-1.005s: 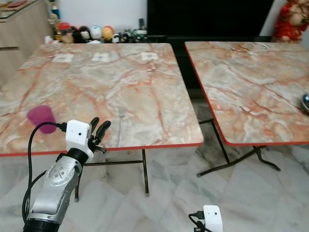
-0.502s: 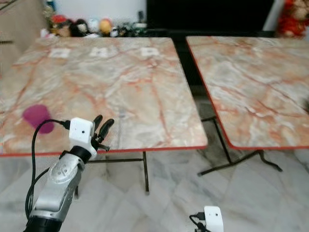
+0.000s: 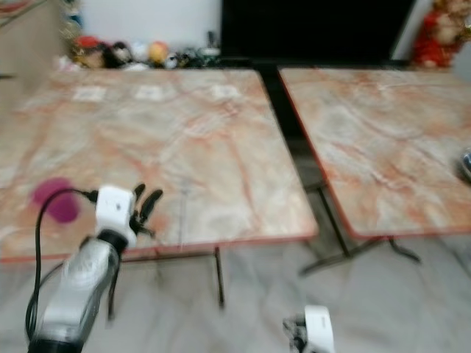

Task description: Setting the table

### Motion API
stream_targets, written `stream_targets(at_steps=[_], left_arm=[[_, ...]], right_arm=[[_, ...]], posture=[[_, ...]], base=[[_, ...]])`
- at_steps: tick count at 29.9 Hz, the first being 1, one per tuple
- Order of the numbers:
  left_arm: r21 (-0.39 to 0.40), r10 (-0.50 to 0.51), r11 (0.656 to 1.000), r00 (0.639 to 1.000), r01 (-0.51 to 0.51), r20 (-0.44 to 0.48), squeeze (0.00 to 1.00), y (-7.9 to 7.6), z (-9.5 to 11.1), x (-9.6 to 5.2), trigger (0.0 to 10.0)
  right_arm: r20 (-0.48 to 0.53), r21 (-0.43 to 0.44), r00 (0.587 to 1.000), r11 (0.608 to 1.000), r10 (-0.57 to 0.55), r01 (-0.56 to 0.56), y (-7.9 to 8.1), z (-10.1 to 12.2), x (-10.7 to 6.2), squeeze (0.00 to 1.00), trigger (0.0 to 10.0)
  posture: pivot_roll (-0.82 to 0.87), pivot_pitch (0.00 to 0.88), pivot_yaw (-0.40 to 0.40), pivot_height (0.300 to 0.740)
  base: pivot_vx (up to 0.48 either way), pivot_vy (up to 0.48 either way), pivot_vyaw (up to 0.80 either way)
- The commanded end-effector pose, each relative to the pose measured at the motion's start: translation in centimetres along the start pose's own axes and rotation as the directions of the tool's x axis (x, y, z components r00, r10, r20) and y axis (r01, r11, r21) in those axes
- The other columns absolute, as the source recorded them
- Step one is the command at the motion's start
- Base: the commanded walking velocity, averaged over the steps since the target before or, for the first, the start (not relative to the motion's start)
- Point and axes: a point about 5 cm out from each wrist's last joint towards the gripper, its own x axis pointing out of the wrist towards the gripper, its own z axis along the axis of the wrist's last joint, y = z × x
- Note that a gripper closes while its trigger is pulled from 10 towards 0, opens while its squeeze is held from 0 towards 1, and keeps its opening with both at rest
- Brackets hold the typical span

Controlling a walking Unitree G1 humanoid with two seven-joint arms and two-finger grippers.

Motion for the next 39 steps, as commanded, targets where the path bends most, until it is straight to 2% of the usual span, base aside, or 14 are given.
stream_targets(at_steps=[1,6,13,16,18,20,21,22,23,26,28,29,32,39], left_arm=[[0.022,0.03,0.999,0.998,-0.029,-0.057,0.0,1.0,-1.1,-0.7,10.0],[0.0,0.027,1.0,0.998,-0.027,-0.06,0.0,1.0,-1.1,-0.7,10.0],[-0.028,-0.038,0.999,0.996,0.035,-0.085,0.0,0.0,-1.4,-0.7,10.0],[-0.036,-0.053,0.998,0.989,0.049,-0.139,0.0,-0.6,-2.2,-0.7,10.0],[-0.109,-0.037,0.994,0.987,0.02,-0.159,0.0,-0.9,-2.4,-0.2,10.0],[-0.14,-0.042,0.99,0.985,0.019,-0.166,0.0,-1.2,-2.5,0.3,10.0],[-0.131,-0.04,0.991,0.985,0.018,-0.17,0.47,-1.3,-2.5,0.8,10.0],[-0.133,-0.039,0.991,0.984,0.016,-0.172,0.47,-1.4,-2.5,1.0,10.0],[-0.143,-0.024,0.99,0.984,-0.001,-0.179,1.0,-1.3,-2.5,1.4,10.0],[-0.167,0.003,0.985,0.981,-0.036,-0.194,1.0,-1.2,-2.5,2.1,10.0],[-0.152,0.047,0.985,0.971,-0.085,-0.236,1.0,-0.8,-2.7,2.8,10.0],[-0.115,0.079,0.987,0.959,-0.114,-0.272,1.0,-0.5,-2.9,3.2,10.0],[-0.105,0.118,0.981,0.927,-0.165,-0.355,1.0,-0.1,-3.7,3.5,10.0],[-0.001,0.166,0.983,0.899,-0.181,-0.406,1.0,0.2,-4.1,4.6,10.0]], right_arm=[[0.01,0.01,1.0,1.0,0.02,-0.02,0.9,0.2,0.1,0.0,10.0],[0.011,0.01,1.0,1.0,0.019,-0.02,0.8,0.2,0.1,0.0,10.0],[0.01,0.007,1.0,1.0,0.02,-0.02,0.8,0.2,0.1,0.0,10.0],[0.009,0.005,1.0,1.0,0.02,-0.02,0.8,0.1,0.1,0.0,10.0],[0.008,0.004,1.0,1.0,0.021,-0.021,0.9,0.1,0.1,0.0,10.0],[0.008,0.004,1.0,1.0,0.021,-0.021,0.9,0.1,0.1,0.0,10.0],[0.009,0.004,1.0,1.0,0.022,-0.022,0.9,0.1,0.1,0.0,10.0],[0.009,0.004,1.0,1.0,0.023,-0.023,0.9,0.1,0.1,0.0,10.0],[0.009,0.004,1.0,1.0,0.022,-0.022,0.9,0.1,0.1,0.0,10.0],[0.01,0.005,1.0,1.0,0.021,-0.021,0.9,0.1,0.1,0.0,10.0],[0.01,0.008,1.0,1.0,0.019,-0.019,0.9,0.2,0.1,0.0,10.0],[0.01,0.008,1.0,1.0,0.019,-0.019,0.9,0.2,0.1,0.0,10.0],[0.01,0.011,1.0,1.0,0.018,-0.018,0.9,0.2,0.1,0.0,10.0],[0.01,0.01,1.0,1.0,0.014,-0.014,0.9,0.1,0.1,0.0,10.0]], posture=[[0.11,0.0,-0.034,0.74],[0.11,0.0,-0.034,0.74],[0.11,0.0,-0.032,0.74],[0.11,0.0,-0.031,0.74],[0.11,0.0,-0.031,0.74],[0.12,0.0,-0.034,0.74],[0.11,0.0,-0.031,0.74],[0.11,0.0,-0.031,0.74],[0.11,0.0,-0.031,0.74],[0.11,0.0,-0.03,0.74],[0.11,0.0,-0.031,0.74],[0.11,0.0,-0.029,0.74],[0.1,0.0,-0.031,0.74],[0.1,0.0,-0.033,0.74]], base=[[0.0,-0.341,0.0],[0.0,-0.068,0.0],[0.0,0.0,0.0],[0.0,0.0,0.0],[0.0,0.0,0.0],[0.0,0.0,0.0],[0.0,0.0,0.0],[0.0,0.0,0.0],[0.0,0.0,0.0],[0.0,0.0,0.0],[0.0,0.0,0.0],[0.0,0.0,0.0],[0.0,0.0,0.0],[0.0,0.0,0.0]])
